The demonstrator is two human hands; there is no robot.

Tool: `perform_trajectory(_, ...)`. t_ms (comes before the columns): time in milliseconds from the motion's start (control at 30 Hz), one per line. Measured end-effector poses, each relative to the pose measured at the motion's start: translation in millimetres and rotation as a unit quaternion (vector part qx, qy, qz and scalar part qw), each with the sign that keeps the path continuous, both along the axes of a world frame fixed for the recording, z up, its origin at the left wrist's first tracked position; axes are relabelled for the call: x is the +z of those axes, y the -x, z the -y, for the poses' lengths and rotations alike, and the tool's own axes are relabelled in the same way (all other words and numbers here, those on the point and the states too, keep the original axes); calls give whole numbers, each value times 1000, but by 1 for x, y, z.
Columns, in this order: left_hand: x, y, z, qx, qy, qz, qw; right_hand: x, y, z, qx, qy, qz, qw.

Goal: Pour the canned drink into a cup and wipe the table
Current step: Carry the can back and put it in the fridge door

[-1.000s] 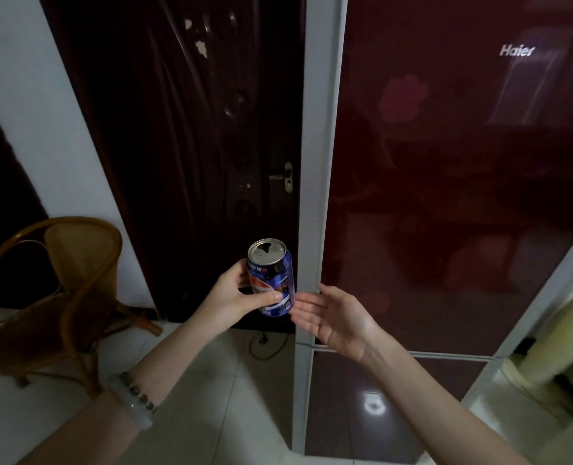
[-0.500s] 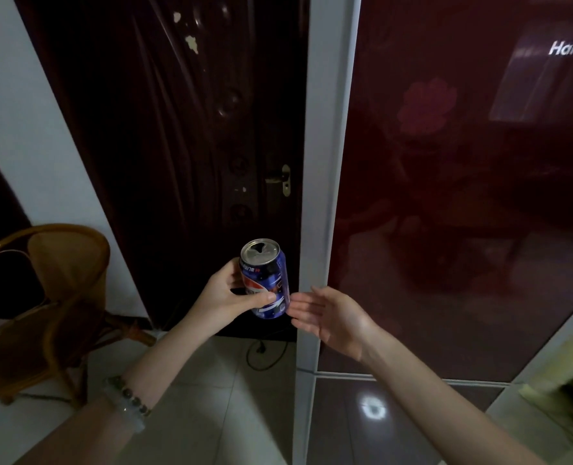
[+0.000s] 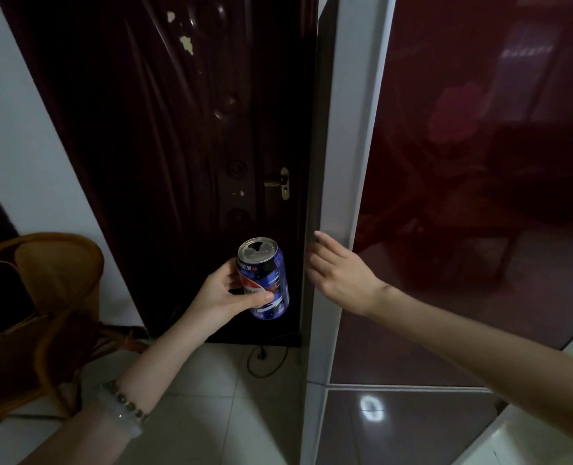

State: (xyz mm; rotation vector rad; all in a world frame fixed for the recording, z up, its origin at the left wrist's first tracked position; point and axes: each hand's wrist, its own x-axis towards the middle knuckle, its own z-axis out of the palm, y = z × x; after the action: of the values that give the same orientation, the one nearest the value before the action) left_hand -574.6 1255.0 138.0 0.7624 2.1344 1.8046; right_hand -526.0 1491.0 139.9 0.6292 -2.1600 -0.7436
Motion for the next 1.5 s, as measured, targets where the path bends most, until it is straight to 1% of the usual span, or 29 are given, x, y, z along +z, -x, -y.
perform_trajectory(133,-5,7,0,-7,1,-2,1000,1,9,0,-60,-73,-2,996)
perform_trajectory(367,-9,15,-3,-28,-1,9,1000,6,9,10,-186,-145,95,967)
perform_trajectory(433,-8,14,-3,-33,-9,18,999,14,4,14,-217,-153,118,957)
perform_trajectory(533,-5,10,0,-32,-36,41,998,24,-3,25,-226,-148,127,954)
perform_trajectory(633,-2,5,7,-33,-41,41,998,30,-9,33,-234,-155,144,949)
perform_trajectory(767,-1,-3,14,-50,-33,28,998,28,-31,40,-205,-133,157,957)
perform_trajectory(900,-1,-18,15,-86,-37,28,995,18,-76,43,-143,-91,121,978)
perform_trajectory(1000,-1,-35,14,-117,-42,26,992,15,-107,47,-107,-64,101,987)
perform_trajectory(1100,0,-53,14,-143,-37,24,989,9,-136,51,-101,-56,83,990)
perform_trajectory(1267,5,-95,12,-184,-28,1,983,3,-191,57,-64,-9,39,997)
perform_trajectory(1400,5,-134,8,-181,-52,14,982,2,-244,57,-54,7,11,998)
perform_trajectory(1500,4,-167,4,-185,-59,16,981,2,-290,58,-66,23,11,997)
